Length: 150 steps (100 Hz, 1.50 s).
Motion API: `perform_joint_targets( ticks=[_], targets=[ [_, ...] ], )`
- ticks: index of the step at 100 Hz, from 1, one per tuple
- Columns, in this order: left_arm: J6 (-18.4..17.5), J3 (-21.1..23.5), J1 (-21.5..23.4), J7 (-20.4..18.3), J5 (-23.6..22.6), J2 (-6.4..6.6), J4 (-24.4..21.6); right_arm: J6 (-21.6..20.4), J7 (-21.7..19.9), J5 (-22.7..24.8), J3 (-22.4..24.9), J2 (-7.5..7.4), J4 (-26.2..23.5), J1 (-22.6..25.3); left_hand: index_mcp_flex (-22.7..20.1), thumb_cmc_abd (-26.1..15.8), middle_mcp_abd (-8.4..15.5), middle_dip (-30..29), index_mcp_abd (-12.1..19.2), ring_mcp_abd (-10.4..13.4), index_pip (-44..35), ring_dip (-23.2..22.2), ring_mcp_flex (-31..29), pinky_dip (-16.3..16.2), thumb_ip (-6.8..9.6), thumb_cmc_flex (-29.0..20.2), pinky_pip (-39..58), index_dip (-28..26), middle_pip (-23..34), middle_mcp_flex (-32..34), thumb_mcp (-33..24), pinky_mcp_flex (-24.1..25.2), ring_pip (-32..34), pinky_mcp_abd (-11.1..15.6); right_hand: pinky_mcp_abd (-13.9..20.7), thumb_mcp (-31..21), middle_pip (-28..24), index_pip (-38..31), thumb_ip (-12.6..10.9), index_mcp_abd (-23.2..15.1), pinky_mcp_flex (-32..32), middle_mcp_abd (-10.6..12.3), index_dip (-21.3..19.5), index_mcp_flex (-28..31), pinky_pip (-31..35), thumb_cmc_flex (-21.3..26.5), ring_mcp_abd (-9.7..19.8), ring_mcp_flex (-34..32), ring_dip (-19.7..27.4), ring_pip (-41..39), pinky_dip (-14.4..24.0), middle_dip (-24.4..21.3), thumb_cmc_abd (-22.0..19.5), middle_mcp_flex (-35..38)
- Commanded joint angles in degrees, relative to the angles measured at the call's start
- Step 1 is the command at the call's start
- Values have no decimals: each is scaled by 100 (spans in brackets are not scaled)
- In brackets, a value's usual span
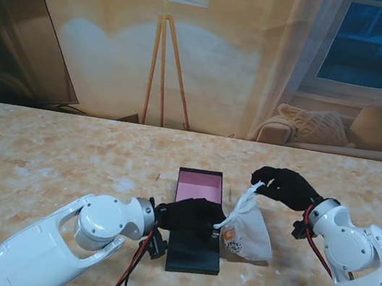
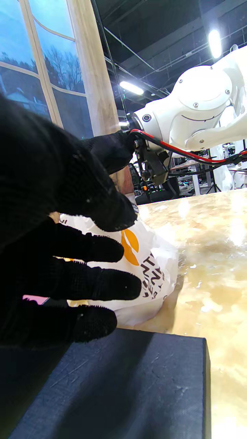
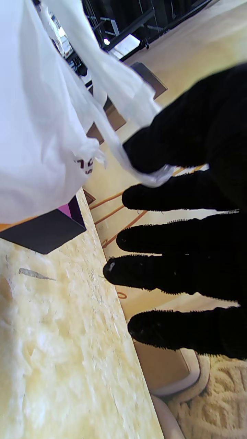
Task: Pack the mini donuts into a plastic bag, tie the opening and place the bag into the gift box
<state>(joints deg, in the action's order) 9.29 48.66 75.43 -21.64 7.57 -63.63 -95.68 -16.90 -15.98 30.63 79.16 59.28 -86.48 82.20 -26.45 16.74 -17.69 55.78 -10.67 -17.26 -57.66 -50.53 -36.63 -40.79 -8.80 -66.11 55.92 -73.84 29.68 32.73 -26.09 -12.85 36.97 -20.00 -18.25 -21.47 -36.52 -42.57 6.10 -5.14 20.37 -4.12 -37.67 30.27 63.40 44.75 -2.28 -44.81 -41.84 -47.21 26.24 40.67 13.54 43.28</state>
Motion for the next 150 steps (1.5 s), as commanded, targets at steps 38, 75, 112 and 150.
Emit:
perform_joint_targets(
  ticks=[38,75,112,150],
  targets=[
    [41,-61,-25,-202,95,-20,24,-58,642,261,-131,167,137,-73,-432,-111,152,104,6,-49,-392,-181,-95,-153,99,-130,147,-141,-27,195,-10,-46,104,2,156,-3605,-1638,-1630,-379,-875,479,496,-2257,957,539,-714,540,-942,-613,-1961,109,1192,502,969],
    [10,-144,-43,-409,138,30,89,426,677,513,-176,170,196,-133,-452,-97,155,139,21,-55,-394,-189,-88,-176,106,-97,161,-143,-51,224,-67,-37,98,1,146,-3614,-2020,-1725,-439,-595,535,356,-2553,1005,727,-654,565,-1066,-824,-2565,141,1537,381,1023],
    [12,-275,-132,-574,144,60,212,720,558,628,-265,146,418,-286,-461,-88,146,221,18,-63,-391,-280,-70,-233,118,-74,210,-147,-46,240,-122,-4,197,11,125,-3619,-2010,-1708,-467,-560,517,327,-2602,1034,743,-633,549,-1062,-826,-2597,133,1571,383,1022],
    [88,-421,-274,-738,176,74,385,965,421,745,-353,115,599,-402,-462,-83,149,242,-15,-78,-374,-300,-33,-252,130,-54,191,-159,-81,223,-164,18,170,10,112,-3569,-1979,-1680,-465,-537,484,306,-2618,1050,728,-587,518,-1033,-816,-2575,121,1580,372,1011]
  ],
)
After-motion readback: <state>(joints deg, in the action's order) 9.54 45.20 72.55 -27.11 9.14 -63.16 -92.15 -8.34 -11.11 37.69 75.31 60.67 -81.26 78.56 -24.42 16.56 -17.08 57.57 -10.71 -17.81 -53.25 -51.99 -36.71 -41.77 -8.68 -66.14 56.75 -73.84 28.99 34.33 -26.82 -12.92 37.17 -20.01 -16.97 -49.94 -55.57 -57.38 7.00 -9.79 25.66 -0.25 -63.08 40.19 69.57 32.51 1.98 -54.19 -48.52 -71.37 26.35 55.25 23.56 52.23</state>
